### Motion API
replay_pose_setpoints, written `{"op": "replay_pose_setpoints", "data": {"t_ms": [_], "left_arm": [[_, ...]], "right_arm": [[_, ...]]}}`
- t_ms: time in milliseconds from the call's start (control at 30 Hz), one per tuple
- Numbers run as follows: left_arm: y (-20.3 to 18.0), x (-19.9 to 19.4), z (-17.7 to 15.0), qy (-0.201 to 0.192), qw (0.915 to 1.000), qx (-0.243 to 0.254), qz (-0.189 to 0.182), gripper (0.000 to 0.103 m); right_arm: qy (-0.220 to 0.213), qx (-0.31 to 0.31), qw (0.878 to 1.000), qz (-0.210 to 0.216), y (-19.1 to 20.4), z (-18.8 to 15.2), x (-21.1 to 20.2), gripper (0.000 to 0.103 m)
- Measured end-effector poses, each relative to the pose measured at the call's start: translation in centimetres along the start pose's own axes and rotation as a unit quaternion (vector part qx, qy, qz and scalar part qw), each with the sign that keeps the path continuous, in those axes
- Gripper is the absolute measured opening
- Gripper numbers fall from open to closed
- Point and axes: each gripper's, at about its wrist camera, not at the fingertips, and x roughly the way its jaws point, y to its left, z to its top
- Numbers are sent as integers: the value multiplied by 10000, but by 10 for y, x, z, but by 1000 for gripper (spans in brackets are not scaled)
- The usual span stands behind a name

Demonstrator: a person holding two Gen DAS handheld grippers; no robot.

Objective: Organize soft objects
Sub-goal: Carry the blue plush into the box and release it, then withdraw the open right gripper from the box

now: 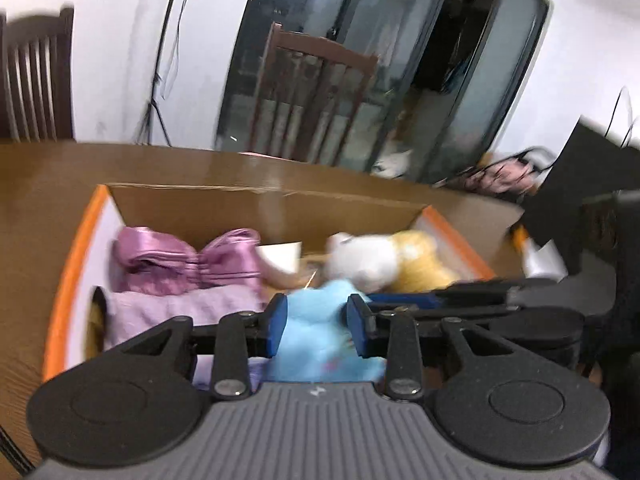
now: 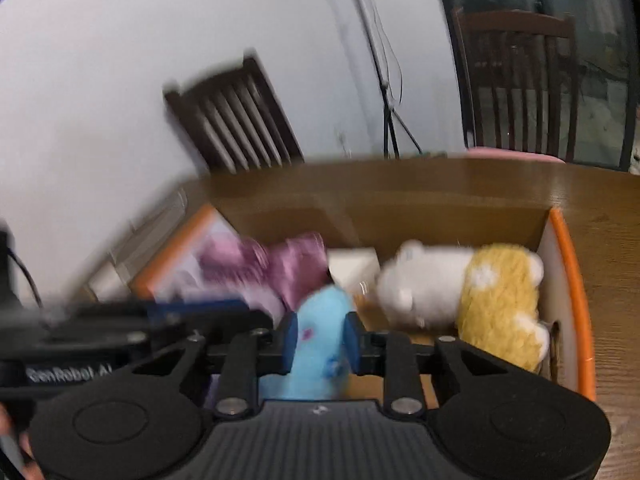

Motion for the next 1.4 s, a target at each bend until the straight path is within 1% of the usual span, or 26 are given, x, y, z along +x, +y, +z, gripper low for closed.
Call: {"op": "replay_pose_setpoints", "data": {"t_ms": [33, 67, 167, 300, 367, 433, 467, 533, 600, 667, 700, 733, 767, 800, 833, 867, 933, 1067, 1133, 1267, 1333, 1400], "left_arm": [[3, 0, -1, 11, 10000, -16, 5, 33], [6, -1, -3, 36, 10000, -55, -15, 33], [9, -7, -5, -16, 10000, 22, 75, 33], [5, -19, 0, -81, 9999, 60, 109, 34], [2, -28, 3, -118, 9997, 107, 173, 34], [-2, -45, 5, -208, 9994, 177, 192, 36], [-3, -56, 5, -269, 9992, 203, 211, 37], [-7, -77, 7, -378, 9986, 265, 260, 43], [-12, -100, 6, -497, 9975, 359, 341, 46], [-17, -127, 3, -631, 9959, 467, 457, 53], [-21, -140, 1, -702, 9950, 505, 496, 59], [-23, -153, -2, -774, 9943, 538, 500, 63], [-26, -165, -4, -842, 9936, 564, 496, 66], [-29, -175, -7, -890, 9931, 589, 490, 69], [-32, -184, -9, -919, 9926, 624, 487, 71], [-37, -195, -12, -957, 9919, 669, 509, 72], [-46, -211, -15, -1060, 9899, 763, 556, 78], [-64, -240, -22, -1302, 9858, 878, 598, 82], [-71, -252, -29, -1391, 9840, 906, 640, 86], [-81, -267, -57, -1482, 9827, 858, 701, 90], [-86, -271, -79, -1504, 9827, 826, 702, 94], [-90, -270, -106, -1465, 9836, 790, 698, 95]], "right_arm": [[85, -22, 9999, -90, -1, -2, 6, 24], [63, 36, 10000, 11, -3, -2, 6, 24], [134, -167, 9998, -54, 2, 1, 8, 24], [263, -164, 9995, -72, 2, 6, 12, 26], [262, -168, 9994, -115, 3, 8, 6, 26], [100, -232, 9996, -122, 8, 9, -13, 26], [16, -278, 9996, -109, 12, 11, -25, 28], [-170, -384, 9991, -108, 19, 13, -51, 35], [-375, -543, 9976, -189, 26, 15, -83, 37], [-579, -691, 9956, -271, 32, 14, -116, 43], [-677, -739, 9945, -312, 34, 12, -134, 49], [-772, -772, 9934, -350, 35, 10, -151, 57], [-878, -803, 9921, -394, 36, 6, -166, 60], [-967, -826, 9909, -436, 37, 3, -179, 68], [-1064, -850, 9895, -479, 38, -2, -194, 73], [-1123, -867, 9886, -504, 39, -6, -206, 73], [-1206, -886, 9873, -529, 41, -14, -226, 74], [-1397, -911, 9848, -492, 48, -28, -259, 75], [-1513, -958, 9826, -486, 52, -37, -273, 79], [-1697, -1047, 9787, -484, 64, -63, -286, 82], [-1702, -1049, 9790, -396, 67, -83, -287, 84], [-1643, -1018, 9807, -290, 68, -106, -284, 84]]}}
